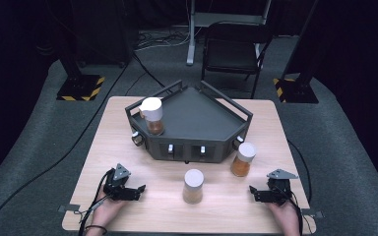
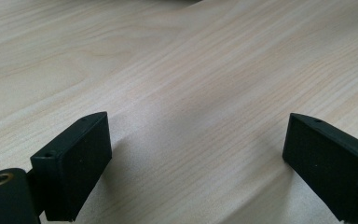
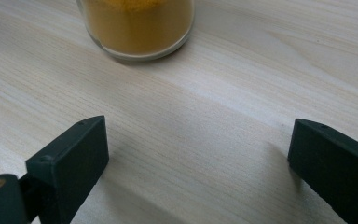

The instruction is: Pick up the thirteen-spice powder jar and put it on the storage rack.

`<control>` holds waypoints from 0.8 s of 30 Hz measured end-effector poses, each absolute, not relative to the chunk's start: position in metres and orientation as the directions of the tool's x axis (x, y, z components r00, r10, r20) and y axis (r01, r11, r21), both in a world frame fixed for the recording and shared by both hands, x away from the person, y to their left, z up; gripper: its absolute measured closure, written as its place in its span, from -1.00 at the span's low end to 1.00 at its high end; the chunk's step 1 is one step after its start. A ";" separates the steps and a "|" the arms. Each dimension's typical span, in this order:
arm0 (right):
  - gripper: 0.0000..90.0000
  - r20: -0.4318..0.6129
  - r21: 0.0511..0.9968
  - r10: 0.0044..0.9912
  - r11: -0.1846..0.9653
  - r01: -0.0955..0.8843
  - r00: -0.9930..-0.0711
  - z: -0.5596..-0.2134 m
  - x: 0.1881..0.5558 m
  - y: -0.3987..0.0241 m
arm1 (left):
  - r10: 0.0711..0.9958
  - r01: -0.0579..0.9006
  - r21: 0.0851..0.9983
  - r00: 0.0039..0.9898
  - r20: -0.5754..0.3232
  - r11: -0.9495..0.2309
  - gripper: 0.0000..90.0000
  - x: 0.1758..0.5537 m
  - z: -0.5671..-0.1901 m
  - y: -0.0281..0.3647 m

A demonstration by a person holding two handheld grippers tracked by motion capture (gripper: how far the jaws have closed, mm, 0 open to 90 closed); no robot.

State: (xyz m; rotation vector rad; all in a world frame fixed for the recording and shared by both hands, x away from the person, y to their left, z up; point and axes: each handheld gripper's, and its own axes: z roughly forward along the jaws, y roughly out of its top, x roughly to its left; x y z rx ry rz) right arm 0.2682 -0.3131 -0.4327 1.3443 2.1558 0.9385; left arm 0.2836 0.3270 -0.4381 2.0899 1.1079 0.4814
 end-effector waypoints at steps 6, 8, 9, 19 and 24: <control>-0.91 -0.006 0.734 0.899 0.301 0.608 -0.438 -0.433 0.268 -0.313 | 0.834 0.570 0.731 0.552 -0.002 -0.376 -0.88 0.283 -0.438 0.326; -0.91 -0.006 0.734 0.899 0.301 0.608 -0.438 -0.433 0.268 -0.313 | 0.843 0.580 0.727 0.539 -0.002 -0.369 -0.93 0.284 -0.437 0.325; -0.91 -0.006 0.734 0.899 0.301 0.608 -0.438 -0.433 0.268 -0.313 | 0.844 0.582 0.726 0.536 -0.003 -0.367 -0.95 0.284 -0.437 0.324; -0.90 -0.006 0.734 0.899 0.301 0.608 -0.437 -0.433 0.268 -0.313 | 0.849 0.588 0.722 0.529 -0.003 -0.364 -0.99 0.285 -0.437 0.323; -0.91 -0.006 0.734 0.899 0.301 0.608 -0.438 -0.433 0.268 -0.313 | 0.850 0.589 0.722 0.527 -0.002 -0.363 -1.00 0.285 -0.437 0.322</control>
